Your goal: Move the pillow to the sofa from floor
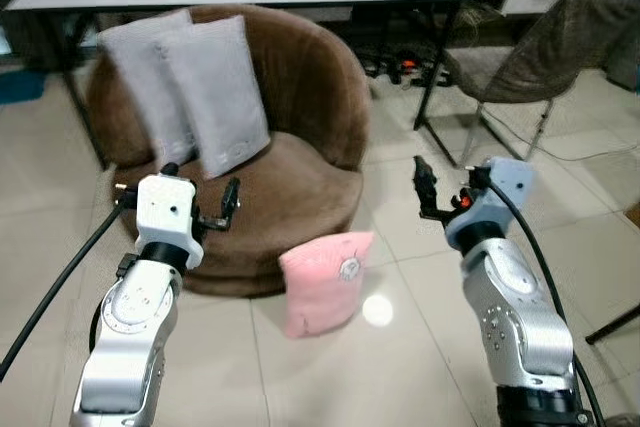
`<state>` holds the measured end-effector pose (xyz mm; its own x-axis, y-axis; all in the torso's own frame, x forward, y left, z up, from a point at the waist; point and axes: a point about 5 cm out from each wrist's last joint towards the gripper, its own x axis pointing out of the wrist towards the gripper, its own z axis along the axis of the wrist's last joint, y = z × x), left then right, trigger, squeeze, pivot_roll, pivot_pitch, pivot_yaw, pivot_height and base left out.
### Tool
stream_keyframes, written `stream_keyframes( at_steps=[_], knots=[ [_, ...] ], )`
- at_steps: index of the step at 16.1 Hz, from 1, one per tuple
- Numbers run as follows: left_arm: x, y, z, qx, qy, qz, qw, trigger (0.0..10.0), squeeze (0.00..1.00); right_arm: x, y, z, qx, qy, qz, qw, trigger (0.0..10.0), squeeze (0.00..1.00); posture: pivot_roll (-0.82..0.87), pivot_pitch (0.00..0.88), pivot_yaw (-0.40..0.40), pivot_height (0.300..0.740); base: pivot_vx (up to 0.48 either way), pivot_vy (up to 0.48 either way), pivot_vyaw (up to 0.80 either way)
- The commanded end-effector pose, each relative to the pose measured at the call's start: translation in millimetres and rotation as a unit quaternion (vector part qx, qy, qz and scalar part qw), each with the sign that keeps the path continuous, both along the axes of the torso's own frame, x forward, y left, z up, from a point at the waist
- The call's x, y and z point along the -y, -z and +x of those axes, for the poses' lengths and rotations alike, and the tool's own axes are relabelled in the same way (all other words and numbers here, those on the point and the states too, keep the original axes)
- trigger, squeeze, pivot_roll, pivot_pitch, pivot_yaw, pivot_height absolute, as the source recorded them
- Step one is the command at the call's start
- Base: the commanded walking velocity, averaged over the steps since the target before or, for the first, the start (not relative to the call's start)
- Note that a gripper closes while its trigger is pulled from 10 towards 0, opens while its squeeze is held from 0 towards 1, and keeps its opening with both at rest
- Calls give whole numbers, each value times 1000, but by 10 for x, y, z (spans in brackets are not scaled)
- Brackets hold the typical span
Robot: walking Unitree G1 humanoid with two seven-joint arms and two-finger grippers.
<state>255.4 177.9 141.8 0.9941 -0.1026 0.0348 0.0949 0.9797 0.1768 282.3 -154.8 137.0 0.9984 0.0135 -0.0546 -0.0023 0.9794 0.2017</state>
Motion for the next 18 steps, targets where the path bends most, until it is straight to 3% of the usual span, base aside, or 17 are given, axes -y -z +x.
stream_keyframes(
  at_steps=[1, 13, 18],
  knots=[
    [84, -21, -1, 4, 17, 1, 1000, 10000, 992, 73, 2, -7, 0, 13, -14, 1000, 10000, 0, 91, 0, -21, 740, 401, 0, 0],
    [94, 9, -14, -5, 25, 7, 1000, 10000, 992, 30, 34, -6, -4, -9, -44, 999, 10000, 0, 94, 0, -18, 740, 398, 0, 0],
    [102, 18, -27, -6, 29, 9, 1000, 10000, 988, -25, 49, -16, -6, -32, -53, 998, 10000, 0, 94, 0, -18, 740, 385, 0, 800]
  ],
)
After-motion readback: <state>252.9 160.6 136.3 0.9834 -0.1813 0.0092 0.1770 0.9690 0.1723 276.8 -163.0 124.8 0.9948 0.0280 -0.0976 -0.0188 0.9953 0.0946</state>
